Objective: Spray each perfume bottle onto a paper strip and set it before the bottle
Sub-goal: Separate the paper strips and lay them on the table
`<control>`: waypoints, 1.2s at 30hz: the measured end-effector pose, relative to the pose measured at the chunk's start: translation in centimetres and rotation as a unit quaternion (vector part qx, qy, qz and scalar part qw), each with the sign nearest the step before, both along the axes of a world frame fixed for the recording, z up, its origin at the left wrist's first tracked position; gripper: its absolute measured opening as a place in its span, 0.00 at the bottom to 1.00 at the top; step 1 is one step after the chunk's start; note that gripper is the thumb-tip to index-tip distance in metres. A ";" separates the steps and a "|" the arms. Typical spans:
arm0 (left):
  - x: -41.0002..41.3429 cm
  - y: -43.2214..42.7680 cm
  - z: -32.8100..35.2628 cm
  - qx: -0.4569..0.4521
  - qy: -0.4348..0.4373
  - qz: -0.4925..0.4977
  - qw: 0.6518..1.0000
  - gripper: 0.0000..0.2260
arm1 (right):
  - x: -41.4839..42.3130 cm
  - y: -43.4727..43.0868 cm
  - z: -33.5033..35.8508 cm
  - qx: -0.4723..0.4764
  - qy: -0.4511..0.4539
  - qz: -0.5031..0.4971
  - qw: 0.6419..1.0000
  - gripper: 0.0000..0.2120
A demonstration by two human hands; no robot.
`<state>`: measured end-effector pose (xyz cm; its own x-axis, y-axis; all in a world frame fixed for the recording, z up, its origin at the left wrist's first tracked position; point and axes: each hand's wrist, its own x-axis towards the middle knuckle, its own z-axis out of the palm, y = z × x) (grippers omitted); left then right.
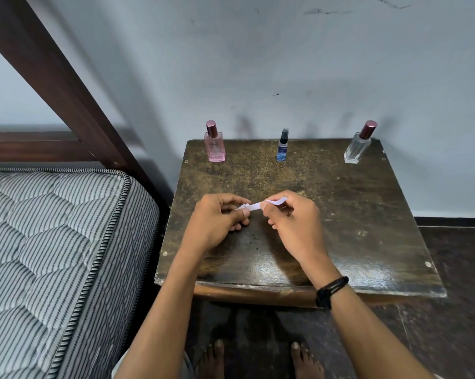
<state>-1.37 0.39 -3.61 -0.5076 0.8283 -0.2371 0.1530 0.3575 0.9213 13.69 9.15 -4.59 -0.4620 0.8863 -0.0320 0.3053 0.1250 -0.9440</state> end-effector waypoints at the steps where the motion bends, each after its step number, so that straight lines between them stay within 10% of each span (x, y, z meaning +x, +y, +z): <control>1: 0.0 0.0 0.1 0.000 -0.004 0.000 1.000 0.06 | 0.0 0.1 0.0 -0.002 -0.003 -0.001 1.000 0.06; 36: 0.5 0.1 0.9 0.023 -0.095 0.055 0.994 0.03 | 0.0 -0.5 0.8 -0.014 -0.004 -0.045 0.999 0.09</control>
